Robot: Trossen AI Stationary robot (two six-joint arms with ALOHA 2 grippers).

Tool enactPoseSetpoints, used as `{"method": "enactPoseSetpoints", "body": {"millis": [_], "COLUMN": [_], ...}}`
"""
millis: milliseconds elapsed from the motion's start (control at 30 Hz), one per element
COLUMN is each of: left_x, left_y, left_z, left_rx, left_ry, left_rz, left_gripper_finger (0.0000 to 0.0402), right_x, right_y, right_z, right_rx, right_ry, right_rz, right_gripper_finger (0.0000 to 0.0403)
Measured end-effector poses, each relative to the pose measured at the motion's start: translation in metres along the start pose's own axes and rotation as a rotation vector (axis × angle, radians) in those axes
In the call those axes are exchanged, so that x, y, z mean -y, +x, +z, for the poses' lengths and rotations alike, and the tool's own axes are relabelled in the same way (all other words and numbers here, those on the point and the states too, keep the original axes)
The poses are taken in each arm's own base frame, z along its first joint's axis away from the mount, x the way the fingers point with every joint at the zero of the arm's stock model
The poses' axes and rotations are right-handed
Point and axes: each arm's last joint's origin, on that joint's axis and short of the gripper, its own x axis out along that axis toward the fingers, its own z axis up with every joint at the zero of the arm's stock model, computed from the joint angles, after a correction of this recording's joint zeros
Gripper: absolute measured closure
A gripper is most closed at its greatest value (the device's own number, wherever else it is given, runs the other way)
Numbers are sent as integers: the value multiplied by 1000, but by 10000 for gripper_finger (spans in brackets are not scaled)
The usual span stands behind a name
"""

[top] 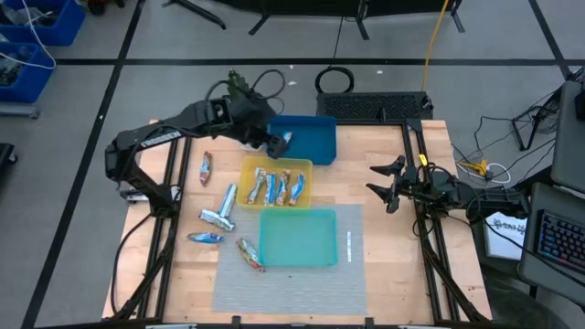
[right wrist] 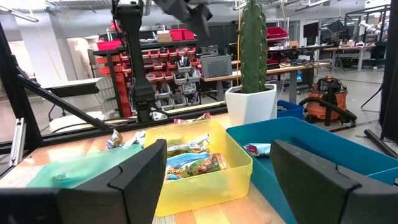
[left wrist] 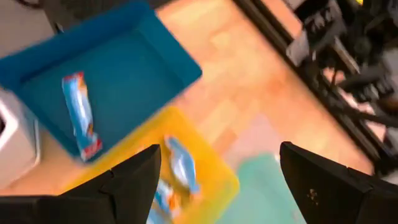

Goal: Pick and place Granola Bars by type
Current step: Put the red granola bar into the blue bin

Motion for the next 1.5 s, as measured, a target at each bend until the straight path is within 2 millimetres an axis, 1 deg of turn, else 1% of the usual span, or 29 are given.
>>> {"method": "enactPoseSetpoints", "body": {"millis": [100,333,467,733,833,933,1000,1167,1300,1500], "left_x": [-4,-17,-19,-21,-19,-21,-27,-53,-73,-96], "left_y": [-11,-37,-50,-83,-88,-86,-78,-54,-47,-41], "left_z": [-9,-34,-45,-59,-68,-77,-86,-111,-129,-143], "left_rx": [-75,-266,-296,-242,-269,-260,-253,-240,-226,-227], "left_ry": [4,-8,-1,-15,-27,-45,-83,-201,-308,-383], "left_rz": [27,169,259,347,392,415,432,476,567,660], "left_gripper_finger": [70,67,75,91,94,92,88,81,83,95], "right_x": [0,0,0,0,0,0,0,0,0,0], "right_y": [0,0,0,0,0,0,0,0,0,0], "right_z": [0,0,0,0,0,0,0,0,0,0], "right_rx": [0,0,0,0,0,0,0,0,0,0], "right_ry": [0,0,0,0,0,0,0,0,0,0], "right_rz": [0,0,0,0,0,0,0,0,0,0], "right_gripper_finger": [124,124,124,124,124,124,124,124,124,124]}}
